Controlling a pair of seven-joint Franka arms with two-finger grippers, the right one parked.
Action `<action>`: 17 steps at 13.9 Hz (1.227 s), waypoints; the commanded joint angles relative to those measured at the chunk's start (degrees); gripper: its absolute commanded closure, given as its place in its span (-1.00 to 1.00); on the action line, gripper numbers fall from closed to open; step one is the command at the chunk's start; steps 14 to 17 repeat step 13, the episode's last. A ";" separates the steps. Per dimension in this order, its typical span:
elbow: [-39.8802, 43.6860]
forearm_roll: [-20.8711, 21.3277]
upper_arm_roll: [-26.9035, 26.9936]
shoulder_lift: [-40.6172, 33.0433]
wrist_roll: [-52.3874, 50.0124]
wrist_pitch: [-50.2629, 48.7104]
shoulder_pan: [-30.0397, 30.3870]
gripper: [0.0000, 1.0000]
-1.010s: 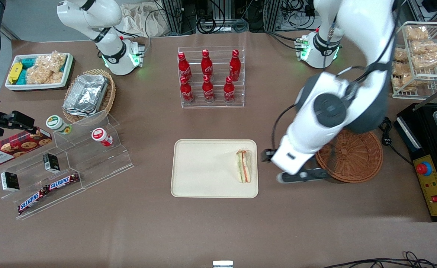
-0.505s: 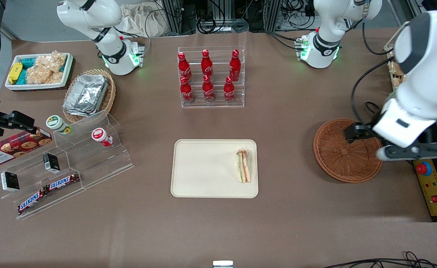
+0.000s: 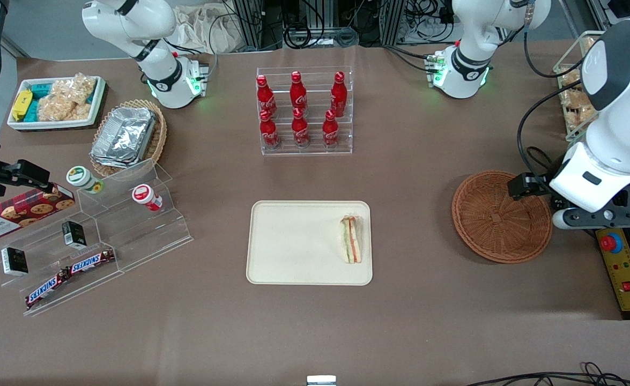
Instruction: Place sandwich from basket to tray
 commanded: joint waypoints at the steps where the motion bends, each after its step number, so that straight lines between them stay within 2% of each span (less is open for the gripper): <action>1: -0.43 0.46 0.53 -0.89 1.25 -1.79 0.09 -0.98; 5: -0.60 0.64 0.62 -0.72 1.33 -2.32 0.35 -0.98; 6: -0.51 -0.14 -0.51 -0.46 1.25 -2.32 5.05 -0.98; 8: -0.43 0.72 -10.58 -1.15 1.16 -2.41 13.41 -0.98; 9: -0.51 0.55 -11.15 -1.16 1.25 -2.41 15.19 -0.98; 17: -0.42 0.03 -11.33 -1.94 3.17 -2.41 16.79 -0.98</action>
